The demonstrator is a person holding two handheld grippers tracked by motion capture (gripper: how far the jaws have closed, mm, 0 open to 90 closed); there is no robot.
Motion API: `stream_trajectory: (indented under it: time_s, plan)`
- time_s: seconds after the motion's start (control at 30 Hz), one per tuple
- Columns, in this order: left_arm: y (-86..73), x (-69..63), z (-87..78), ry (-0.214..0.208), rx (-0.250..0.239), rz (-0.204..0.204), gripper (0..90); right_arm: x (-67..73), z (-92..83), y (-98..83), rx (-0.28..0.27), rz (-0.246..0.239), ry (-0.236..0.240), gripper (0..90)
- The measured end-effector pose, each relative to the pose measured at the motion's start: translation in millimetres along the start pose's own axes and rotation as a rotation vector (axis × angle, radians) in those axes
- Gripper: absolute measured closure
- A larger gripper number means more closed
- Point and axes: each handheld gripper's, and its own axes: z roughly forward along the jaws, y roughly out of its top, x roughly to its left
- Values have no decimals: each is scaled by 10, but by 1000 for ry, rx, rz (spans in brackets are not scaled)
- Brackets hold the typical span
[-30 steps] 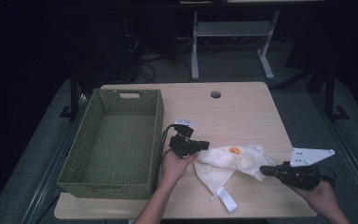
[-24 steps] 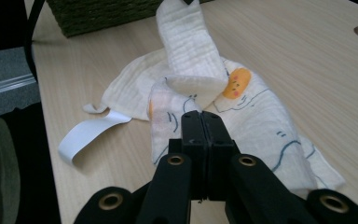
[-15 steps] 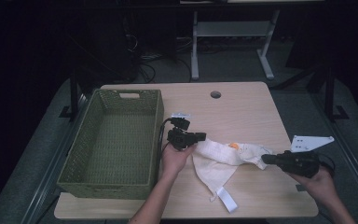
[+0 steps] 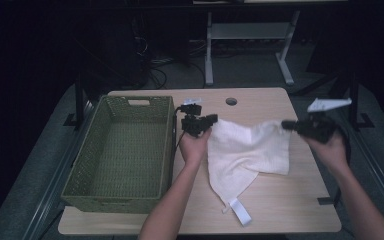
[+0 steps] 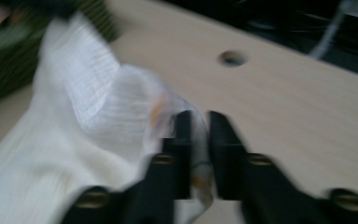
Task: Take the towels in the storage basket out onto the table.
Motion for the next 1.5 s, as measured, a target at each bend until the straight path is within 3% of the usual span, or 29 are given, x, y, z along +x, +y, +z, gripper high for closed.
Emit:
stream_trajectory:
  time_s: [0.03,0.07,0.1,0.17,0.4,0.57,0.67,0.9,1.07,1.17,1.3,1.37,1.5]
  plan:
    - [27,22,12,19,-1,-19,665,-121,28,82,-13,51,-19,688]
    - [32,42,6,25,-10,-26,640,-187,39,127,-17,84,-28,639]
    - [14,65,-12,20,-11,-24,613,-202,33,138,-22,83,-49,637]
    - [-54,74,-27,3,21,-15,591,-157,-1,86,-13,55,-49,636]
    - [-454,-60,-8,-92,114,3,608,177,81,-349,85,-44,63,653]
    - [-721,-193,-15,-145,164,20,615,315,127,-615,135,-60,109,665]
    - [-831,-266,-50,-170,205,54,614,364,111,-761,143,-67,113,665]
    - [-1120,-368,-148,-245,284,74,638,405,74,-1033,179,-107,68,633]
    - [-1268,-362,-132,-251,369,102,636,381,177,-1097,219,-126,17,620]
    - [-1360,-301,-81,-254,416,82,612,356,239,-1117,232,-123,11,658]
    - [-1394,-305,-75,-264,417,106,600,368,253,-1130,221,-121,13,781]
    - [-1391,-330,-85,-244,420,136,593,383,246,-1138,220,-125,21,832]
    - [-1390,-356,-141,-196,430,202,592,451,151,-1143,219,-103,64,843]
